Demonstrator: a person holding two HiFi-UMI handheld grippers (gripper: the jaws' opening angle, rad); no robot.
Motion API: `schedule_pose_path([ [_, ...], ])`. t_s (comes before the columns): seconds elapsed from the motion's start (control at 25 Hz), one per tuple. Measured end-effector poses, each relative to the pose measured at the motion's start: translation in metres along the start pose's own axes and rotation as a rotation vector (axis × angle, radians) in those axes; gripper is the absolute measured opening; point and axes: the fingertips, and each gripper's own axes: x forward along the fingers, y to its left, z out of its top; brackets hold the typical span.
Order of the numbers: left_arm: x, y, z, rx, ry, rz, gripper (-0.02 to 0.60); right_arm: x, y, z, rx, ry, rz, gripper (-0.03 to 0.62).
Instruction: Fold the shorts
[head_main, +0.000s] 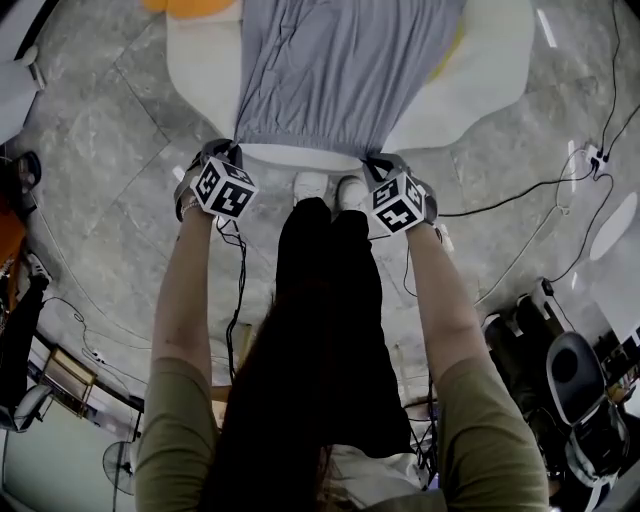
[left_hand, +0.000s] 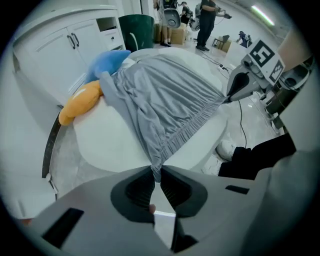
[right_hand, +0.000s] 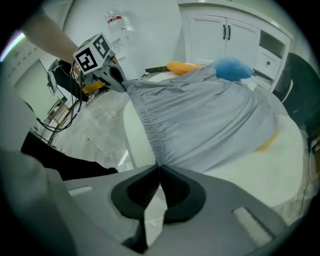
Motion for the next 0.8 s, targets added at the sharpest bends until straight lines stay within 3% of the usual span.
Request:
schedule_pose_path([
  [0.24, 0.032, 0.004, -0.02, -0.026, 0.072, -0.009, 0.038, 0.037, 0.0, -0.005, 0.041, 0.066, 0.003, 0.015],
  [0.36, 0.04, 0.003, -0.022, -0.036, 0.077, -0.003, 0.041, 0.039, -0.002, -0.003, 0.102, 0.086, 0.056, 0.02],
  [0.4, 0.041, 0.003, -0.023, -0.046, 0.08, -0.01, 0.062, 0.036, -0.002, 0.0, 0.114, 0.084, 0.078, 0.042],
  [0.44, 0.041, 0.0, -0.026, -0.064, 0.091, -0.032, 0.124, 0.031, -0.002, 0.002, 0.123, 0.081, 0.105, 0.064],
  [0.52, 0.037, -0.013, -0.035, -0.127, 0.138, -0.115, 0.358, 0.019, 0.003, 0.002, 0.141, 0.077, 0.169, 0.241],
  [0.64, 0.022, -0.029, -0.052, -0.269, 0.193, -0.176, 0.405, 0.0, 0.002, 0.001, 0.203, 0.091, 0.217, 0.356],
  [0.8, -0.004, -0.059, -0.061, -0.499, 0.17, -0.19, 0.407, -0.031, -0.034, 0.011, 0.371, 0.05, 0.153, 0.356],
])
